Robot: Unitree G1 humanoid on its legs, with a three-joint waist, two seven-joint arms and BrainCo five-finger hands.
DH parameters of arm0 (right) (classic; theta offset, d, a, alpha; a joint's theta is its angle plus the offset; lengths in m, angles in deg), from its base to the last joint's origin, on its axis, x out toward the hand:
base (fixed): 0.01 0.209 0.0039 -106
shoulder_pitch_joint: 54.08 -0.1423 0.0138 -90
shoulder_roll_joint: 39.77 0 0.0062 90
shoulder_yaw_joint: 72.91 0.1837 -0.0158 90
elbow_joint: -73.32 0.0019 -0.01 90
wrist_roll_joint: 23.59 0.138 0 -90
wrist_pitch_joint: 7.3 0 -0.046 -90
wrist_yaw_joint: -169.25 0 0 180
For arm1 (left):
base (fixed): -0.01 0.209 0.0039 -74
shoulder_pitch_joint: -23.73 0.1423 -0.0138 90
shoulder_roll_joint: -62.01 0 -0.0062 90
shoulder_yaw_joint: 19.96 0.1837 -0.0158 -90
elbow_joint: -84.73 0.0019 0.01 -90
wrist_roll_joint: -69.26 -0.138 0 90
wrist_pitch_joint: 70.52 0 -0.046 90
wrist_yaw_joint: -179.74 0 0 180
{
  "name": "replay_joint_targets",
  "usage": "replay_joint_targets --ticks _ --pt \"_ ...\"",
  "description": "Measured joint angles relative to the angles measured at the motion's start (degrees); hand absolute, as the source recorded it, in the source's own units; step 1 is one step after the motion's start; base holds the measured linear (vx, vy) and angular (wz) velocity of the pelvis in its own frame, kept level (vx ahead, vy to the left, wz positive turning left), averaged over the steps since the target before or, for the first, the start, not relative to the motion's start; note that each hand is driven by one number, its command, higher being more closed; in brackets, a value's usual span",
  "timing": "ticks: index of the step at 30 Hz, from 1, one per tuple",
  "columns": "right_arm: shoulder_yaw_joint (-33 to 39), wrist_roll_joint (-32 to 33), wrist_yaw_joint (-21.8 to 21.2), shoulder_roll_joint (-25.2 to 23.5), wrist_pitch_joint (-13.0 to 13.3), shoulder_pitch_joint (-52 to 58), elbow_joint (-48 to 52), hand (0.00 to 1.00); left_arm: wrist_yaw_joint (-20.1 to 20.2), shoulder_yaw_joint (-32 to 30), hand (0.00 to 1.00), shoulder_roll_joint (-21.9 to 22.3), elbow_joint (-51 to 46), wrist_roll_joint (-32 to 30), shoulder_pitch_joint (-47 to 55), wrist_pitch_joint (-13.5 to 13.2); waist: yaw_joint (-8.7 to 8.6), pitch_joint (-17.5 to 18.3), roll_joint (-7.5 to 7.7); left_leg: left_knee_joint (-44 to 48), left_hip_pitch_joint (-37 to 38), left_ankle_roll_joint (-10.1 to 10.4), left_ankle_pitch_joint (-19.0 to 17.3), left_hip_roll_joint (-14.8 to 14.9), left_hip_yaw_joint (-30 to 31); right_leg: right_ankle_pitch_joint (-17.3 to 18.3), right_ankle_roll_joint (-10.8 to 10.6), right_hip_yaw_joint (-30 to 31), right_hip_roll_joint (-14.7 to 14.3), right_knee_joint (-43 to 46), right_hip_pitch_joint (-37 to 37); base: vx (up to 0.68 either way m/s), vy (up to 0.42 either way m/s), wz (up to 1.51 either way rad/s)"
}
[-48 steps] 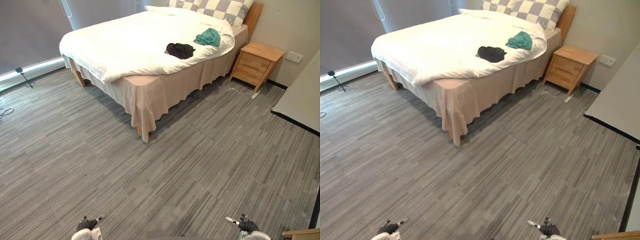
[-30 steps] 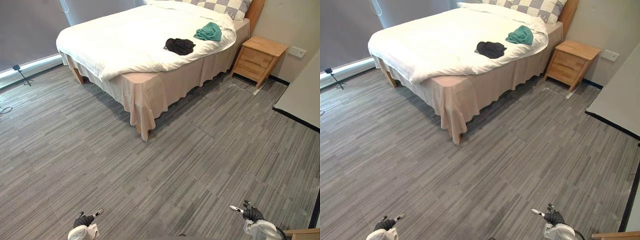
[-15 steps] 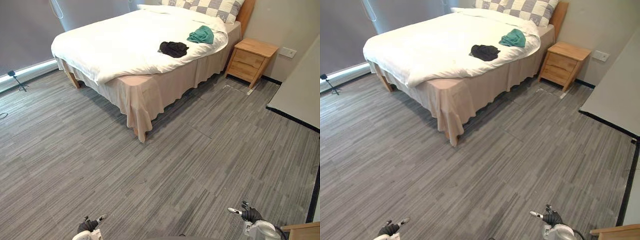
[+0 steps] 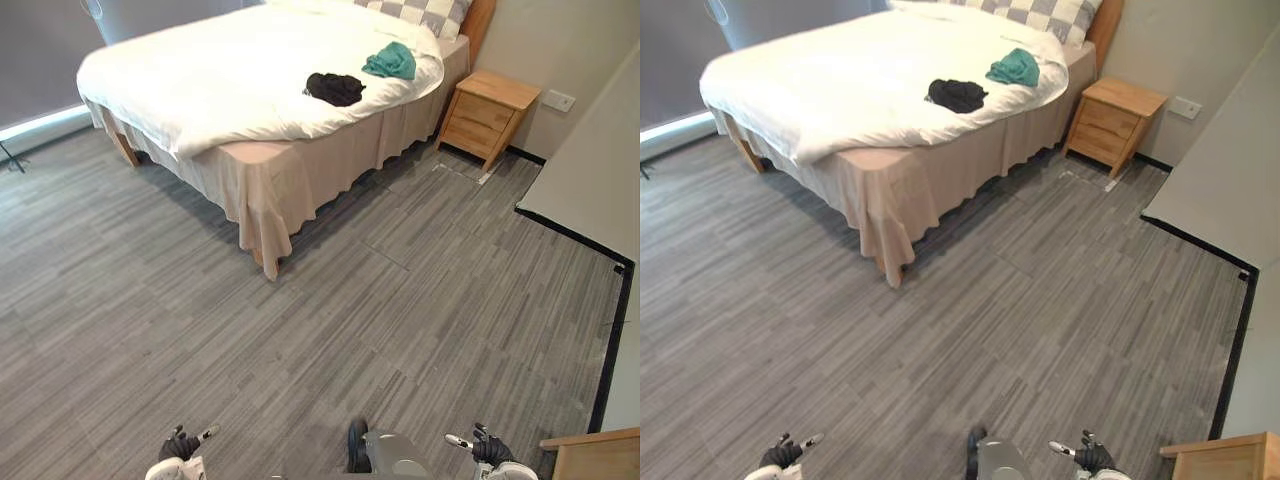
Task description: Tidy the bed and pick cloth on bed and put in laundry
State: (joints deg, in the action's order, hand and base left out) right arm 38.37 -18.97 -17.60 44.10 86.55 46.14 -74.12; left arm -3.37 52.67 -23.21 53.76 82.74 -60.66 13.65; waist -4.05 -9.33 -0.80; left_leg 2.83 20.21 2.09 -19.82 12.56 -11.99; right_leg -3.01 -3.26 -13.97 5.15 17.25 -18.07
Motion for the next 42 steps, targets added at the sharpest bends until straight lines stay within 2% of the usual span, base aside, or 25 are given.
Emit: replay_joint_targets --ticks 1,2,4,5,7,9,11,13,17,18,19,20,21,22,23,24,27,28,30,32,33,34,35,38,42 --pt "0.2 -0.1 -0.6 0.2 0.0 0.1 1.7 0.00 0.1 -1.5 0.00 1.3 -0.8 0.1 0.7 -0.4 0.24 1.4 -1.03 5.8 -0.8 -4.5 0.6 1.2 0.6 3.0 3.3 -1.5 -1.3 3.1 -0.7 0.46 -0.317 -0.09" --pt "0.5 -0.3 -1.2 0.3 0.1 -0.9 2.2 0.00 0.1 -2.9 0.00 2.7 -1.5 0.2 0.1 -0.9 1.15 0.9 -1.81 23.3 -8.3 -0.4 4.8 4.8 0.7 5.1 5.6 -1.5 -3.3 3.1 0.6 0.45 -0.325 -0.22" --pt "0.3 -1.5 -1.6 0.7 0.4 -1.4 4.4 0.00 0.4 -3.4 0.00 5.0 -2.6 0.3 0.5 -1.6 2.33 0.5 -2.74 42.2 -18.0 0.5 15.4 7.4 5.9 6.3 6.8 -1.3 -5.9 -0.1 4.7 0.53 -0.338 -0.23" --pt "-0.5 -2.7 -1.6 1.6 1.4 -2.3 4.6 0.00 1.1 -2.2 0.00 6.3 -2.7 0.3 1.0 -2.2 2.65 -1.0 -3.04 56.7 -26.0 3.4 14.4 7.6 9.4 7.7 7.9 -1.1 -7.7 -3.3 10.7 0.62 -0.295 -0.05" --pt "-1.4 -3.2 -1.5 1.8 2.0 -3.0 3.5 0.00 2.1 0.0 0.00 6.2 -2.7 0.3 2.0 -2.5 3.90 -2.5 -1.58 61.3 -31.3 3.3 12.2 4.9 9.4 9.7 8.7 -0.9 -8.0 -6.1 18.1 0.50 -0.246 -0.02" --pt "-1.3 -3.5 -1.3 1.8 2.9 -4.1 3.0 0.00 2.5 1.1 0.00 6.4 -3.4 0.5 3.7 -3.1 5.36 -2.5 -0.60 55.7 -35.1 1.6 10.8 2.7 4.0 10.4 8.4 -0.7 -8.5 -10.1 23.9 0.59 -0.279 -0.23" --pt "-1.3 -3.5 -1.3 2.0 3.2 -5.2 4.7 0.00 2.4 1.1 0.00 6.5 -3.5 1.9 4.9 -3.6 6.34 -2.5 -0.06 37.8 -37.3 0.5 11.5 0.0 -5.8 10.7 8.5 0.4 -9.1 -14.6 28.2 0.66 -0.220 -0.27" --pt "-1.3 -3.5 -1.9 4.2 3.4 -6.7 5.8 0.00 2.1 1.0 0.00 6.6 -3.7 3.6 6.0 -4.0 6.95 -2.5 -0.58 10.3 -37.1 -0.1 18.4 -5.8 -16.3 11.8 8.8 1.0 -10.6 -18.4 32.6 0.67 -0.106 -0.11" --pt "-1.8 -3.4 -2.8 6.6 3.5 -6.6 7.2 0.00 1.3 0.5 0.00 7.0 -3.7 4.8 6.6 -3.8 7.33 -1.6 -1.73 1.9 -37.1 -6.2 18.3 -9.6 -24.8 16.7 6.1 1.2 -14.1 -18.5 40.5 0.68 -0.014 -0.05" --pt "-2.3 -3.4 -3.2 7.0 3.5 -6.8 6.5 0.00 1.0 0.4 0.00 6.8 -3.6 5.2 6.2 -3.7 7.60 -0.9 -1.48 2.4 -36.8 -12.5 21.3 -10.3 -23.2 18.9 5.3 1.5 -13.7 -15.5 40.6 0.73 0.027 -0.03" --pt "-4.0 -3.5 -3.5 7.1 3.5 -7.7 5.9 0.00 0.5 0.4 0.00 6.6 -2.9 6.3 5.8 -3.5 7.43 0.0 0.42 3.5 -36.6 -14.3 23.3 -12.2 -23.9 21.3 2.7 0.2 -11.7 -8.4 37.8 0.71 0.050 0.34" --pt "-5.1 -3.6 -3.6 7.4 3.8 -8.4 4.4 0.00 0.5 1.1 0.00 6.5 -1.9 6.8 4.4 -2.8 6.19 0.9 1.20 2.6 -35.6 -16.7 23.6 -13.4 -23.9 22.0 0.2 -2.1 -8.8 5.8 32.0 0.71 0.052 0.57" --pt "-5.8 -3.6 -3.6 7.4 3.8 -9.0 3.0 0.00 0.5 1.4 0.00 6.5 -1.9 6.8 3.9 -2.4 6.04 0.8 1.91 2.1 -34.7 -17.0 22.9 -14.2 -22.5 20.8 -2.7 -2.9 -7.1 14.7 28.7 0.70 0.079 0.79" --pt "-6.5 -4.8 -3.7 7.1 4.0 -10.2 -0.2 0.00 0.5 2.7 0.00 6.0 -1.7 6.8 3.0 -2.3 5.65 0.3 2.66 2.4 -32.3 -15.8 20.8 -15.5 -19.8 18.5 -4.6 -4.4 -2.6 29.2 22.5 0.56 0.059 0.68" --pt "-6.8 -4.9 -3.8 6.4 3.9 -10.8 -1.1 0.00 0.5 3.6 0.00 5.7 -0.8 6.8 2.8 -2.2 5.67 0.0 2.62 2.6 -29.1 -14.7 19.1 -16.0 -18.0 19.7 -3.2 -4.7 -0.4 33.8 20.5 0.67 0.068 0.80" --pt "-7.2 -5.5 -3.8 5.7 4.1 -10.4 -1.0 0.00 0.5 5.0 0.00 5.1 -0.1 6.8 2.9 -2.3 5.65 -0.5 2.13 2.7 -25.5 -13.2 17.8 -15.9 -15.9 21.1 -3.4 -4.2 0.3 34.4 19.9 0.61 0.028 0.96" --pt "-8.3 -6.8 -3.8 5.3 5.2 -8.7 -0.6 0.00 0.5 6.1 0.00 3.7 0.0 6.8 2.2 -3.1 3.90 -0.5 0.12 2.5 -18.1 -10.3 13.3 -14.0 -5.9 23.3 -3.2 -1.2 0.7 24.6 14.5 0.59 -0.101 1.62" --pt "-8.3 -6.7 -3.8 5.2 5.1 -7.8 -0.1 0.00 0.5 6.1 0.00 3.0 0.0 6.8 1.2 -3.5 3.59 -0.7 -0.56 2.2 -17.1 -9.0 12.3 -13.2 -1.4 22.2 -4.3 2.6 -0.1 17.2 11.4 0.49 -0.238 1.98" --pt "-8.3 -6.3 -3.6 4.0 4.9 -6.4 0.2 0.00 -0.2 6.1 0.00 2.1 0.0 6.8 -0.2 -3.5 3.11 -1.0 0.26 1.9 -15.8 -7.4 11.2 -12.2 5.0 16.5 -5.8 9.6 -1.1 2.5 9.1 0.49 -0.282 1.79" --pt "-8.5 -5.7 -2.9 0.9 4.3 -5.5 0.2 0.00 -0.8 4.9 0.00 0.5 0.0 5.5 -0.6 -3.5 3.60 -1.7 3.48 3.6 -14.0 -4.9 8.5 -12.0 10.6 8.7 -7.6 15.3 -0.2 -11.0 8.2 0.61 -0.455 1.56" --pt "-8.9 -5.6 -2.1 -1.4 3.6 -4.7 0.2 0.00 -1.4 3.3 0.00 -0.5 -0.2 5.1 0.8 -3.5 3.92 -1.4 6.45 8.8 -13.9 -1.8 4.3 -13.2 13.1 6.6 -7.2 16.8 0.8 -12.8 8.0 0.61 -0.490 1.28" --pt "-9.0 -5.5 -1.9 -1.9 3.2 -4.2 0.2 0.00 -1.3 2.6 0.00 -0.7 -0.6 5.1 1.5 -3.5 4.12 -1.1 7.78 10.7 -13.9 -1.2 2.5 -14.1 14.1 5.0 -6.8 17.7 1.4 -12.6 8.1 0.75 -0.585 1.44" --pt "-8.1 -4.4 -1.3 -1.2 2.0 -4.0 -0.1 0.00 -1.2 1.7 0.00 1.9 -0.6 5.2 2.1 -3.4 4.49 -1.0 5.72 14.4 -13.6 0.9 0.1 -11.4 13.3 -0.1 -2.8 15.7 0.4 -7.3 8.7 0.59 -0.435 1.18" --pt "-6.5 -4.0 -1.0 1.5 0.9 -5.0 0.4 0.00 0.1 1.5 0.00 6.6 -3.3 4.4 3.1 -3.4 4.39 -0.5 -0.03 18.7 -14.4 2.9 1.3 -4.4 2.6 2.0 -0.1 8.4 -1.3 -11.4 15.5 0.53 -0.312 1.13" --pt "-5.0 -3.5 -0.3 1.9 0.9 -6.4 0.7 0.00 0.1 1.7 0.00 6.9 -3.8 2.8 3.1 -3.0 4.44 0.4 0.65 12.1 -13.1 3.0 3.0 -2.2 -8.1 2.8 1.1 3.5 0.1 -16.5 22.2 0.28 -0.167 0.75"
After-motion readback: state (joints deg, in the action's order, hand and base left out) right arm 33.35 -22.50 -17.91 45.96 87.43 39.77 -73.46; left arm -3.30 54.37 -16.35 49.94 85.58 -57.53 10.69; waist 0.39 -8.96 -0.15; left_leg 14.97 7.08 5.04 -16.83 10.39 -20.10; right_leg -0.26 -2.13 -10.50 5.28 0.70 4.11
